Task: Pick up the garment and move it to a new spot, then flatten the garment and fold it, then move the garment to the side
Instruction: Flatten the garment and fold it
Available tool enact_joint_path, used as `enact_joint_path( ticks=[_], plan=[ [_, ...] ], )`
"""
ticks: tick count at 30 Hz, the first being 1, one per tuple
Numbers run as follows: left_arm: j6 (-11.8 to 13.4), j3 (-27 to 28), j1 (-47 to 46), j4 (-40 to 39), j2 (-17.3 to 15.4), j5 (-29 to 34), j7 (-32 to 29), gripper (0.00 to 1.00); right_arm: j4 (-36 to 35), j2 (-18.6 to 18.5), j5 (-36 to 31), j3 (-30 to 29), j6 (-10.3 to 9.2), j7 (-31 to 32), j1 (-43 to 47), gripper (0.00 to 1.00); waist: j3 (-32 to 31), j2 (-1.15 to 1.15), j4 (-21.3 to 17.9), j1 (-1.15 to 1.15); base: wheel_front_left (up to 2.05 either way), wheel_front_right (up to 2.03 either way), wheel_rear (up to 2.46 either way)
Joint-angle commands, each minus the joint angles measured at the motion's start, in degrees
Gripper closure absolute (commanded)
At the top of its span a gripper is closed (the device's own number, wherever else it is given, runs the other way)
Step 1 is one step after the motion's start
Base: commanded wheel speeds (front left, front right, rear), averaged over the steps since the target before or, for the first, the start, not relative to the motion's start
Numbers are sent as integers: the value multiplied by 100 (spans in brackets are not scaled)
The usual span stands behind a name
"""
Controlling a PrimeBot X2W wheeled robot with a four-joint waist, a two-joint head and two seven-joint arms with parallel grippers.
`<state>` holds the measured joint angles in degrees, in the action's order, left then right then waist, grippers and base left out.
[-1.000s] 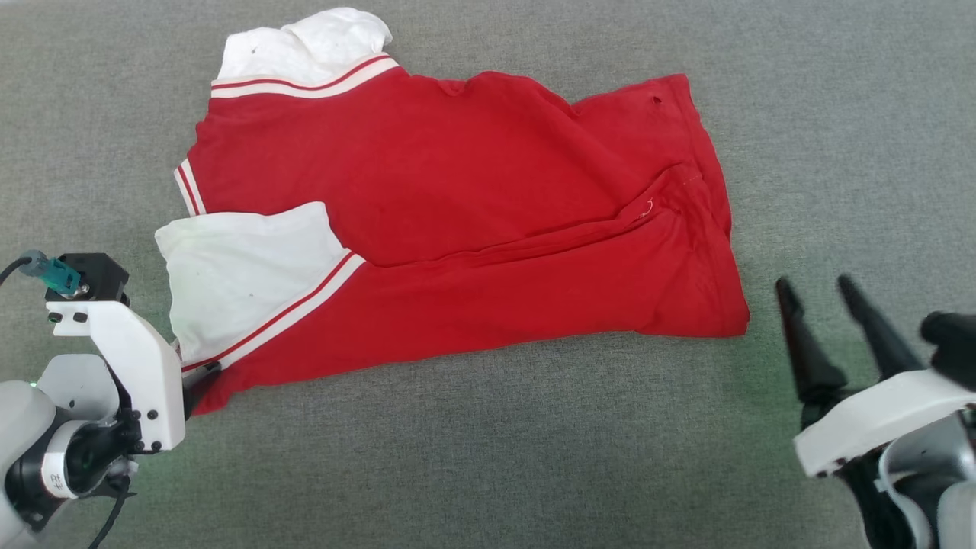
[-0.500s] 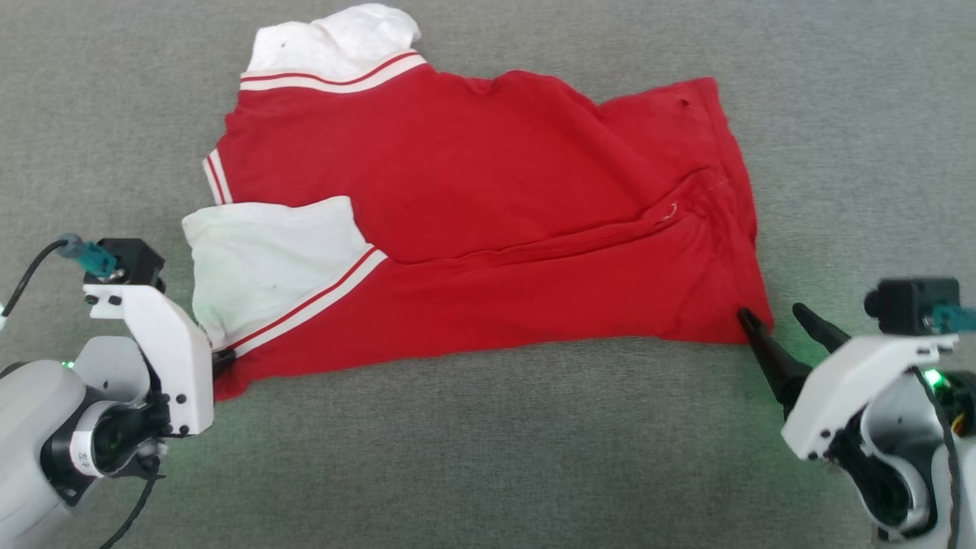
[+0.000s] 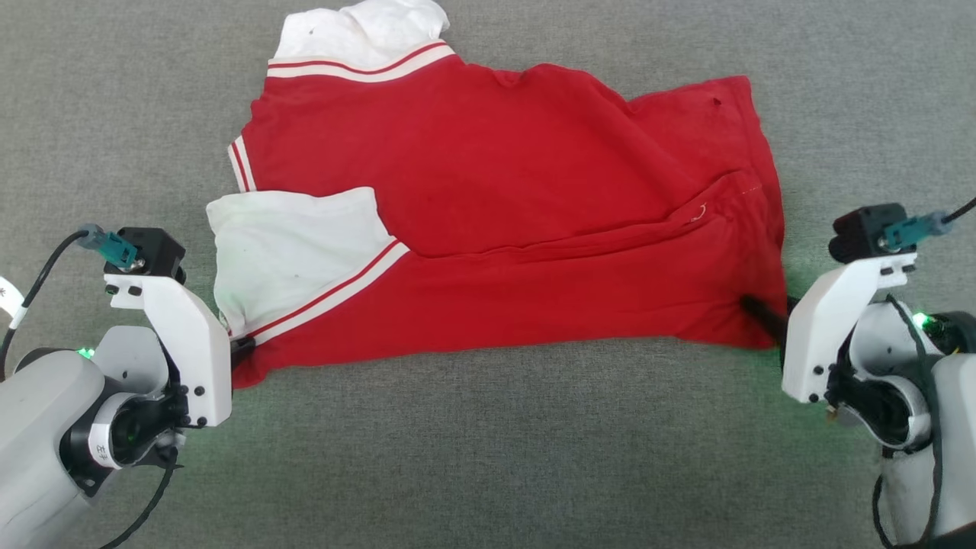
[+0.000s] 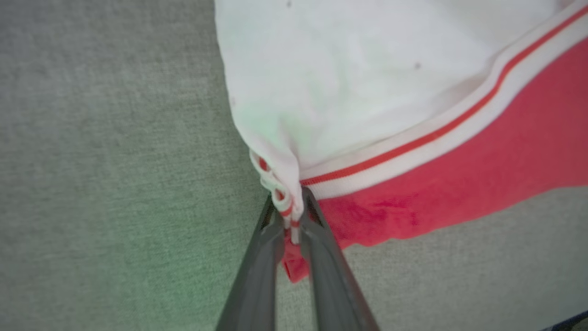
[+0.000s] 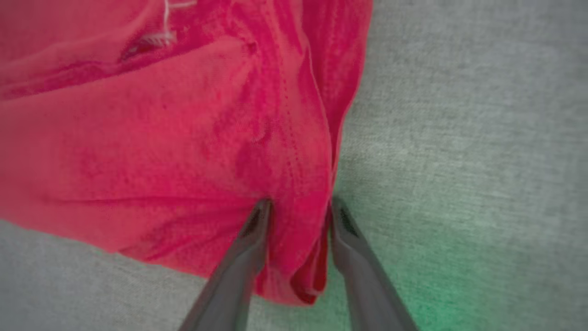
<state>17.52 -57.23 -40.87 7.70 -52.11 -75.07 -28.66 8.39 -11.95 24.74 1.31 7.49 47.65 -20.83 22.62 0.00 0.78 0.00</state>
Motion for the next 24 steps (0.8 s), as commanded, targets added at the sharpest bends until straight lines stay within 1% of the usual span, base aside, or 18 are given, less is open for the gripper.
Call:
enact_joint_path(
  ticks=[1,5,9,12,15,19,22,24],
  plan=[
    [0,-83,57,115,90,37,6,100,350,166,48,171,1,182,238,100,0,0,4,0,0,0,0],
    [77,-3,73,65,-94,-43,-33,100,94,-14,228,127,0,401,243,100,-28,0,-5,0,0,0,0],
    [284,88,136,-262,-403,-134,-143,100,-410,-216,427,9,0,688,357,100,-75,0,-20,0,0,0,0],
    [575,111,190,-650,-704,-178,-296,100,-830,-376,499,-133,-2,871,511,100,-101,0,-28,0,0,0,0],
    [869,140,263,-1087,-1016,-169,-408,100,-1246,-455,566,-281,-2,1126,733,100,-113,0,-25,0,0,0,0],
    [1223,133,432,-1653,-1331,-236,-472,100,-1735,-455,643,-495,-2,1524,1108,100,-101,0,-9,0,0,0,0],
    [1425,127,593,-1965,-1460,-312,-455,100,-2040,-363,695,-629,-2,1822,1406,100,-81,0,-6,0,0,0,0],
    [1515,78,723,-2090,-1470,-379,-443,100,-2191,-278,683,-683,-2,1928,1596,100,-66,0,-7,0,0,0,0]
  ],
)
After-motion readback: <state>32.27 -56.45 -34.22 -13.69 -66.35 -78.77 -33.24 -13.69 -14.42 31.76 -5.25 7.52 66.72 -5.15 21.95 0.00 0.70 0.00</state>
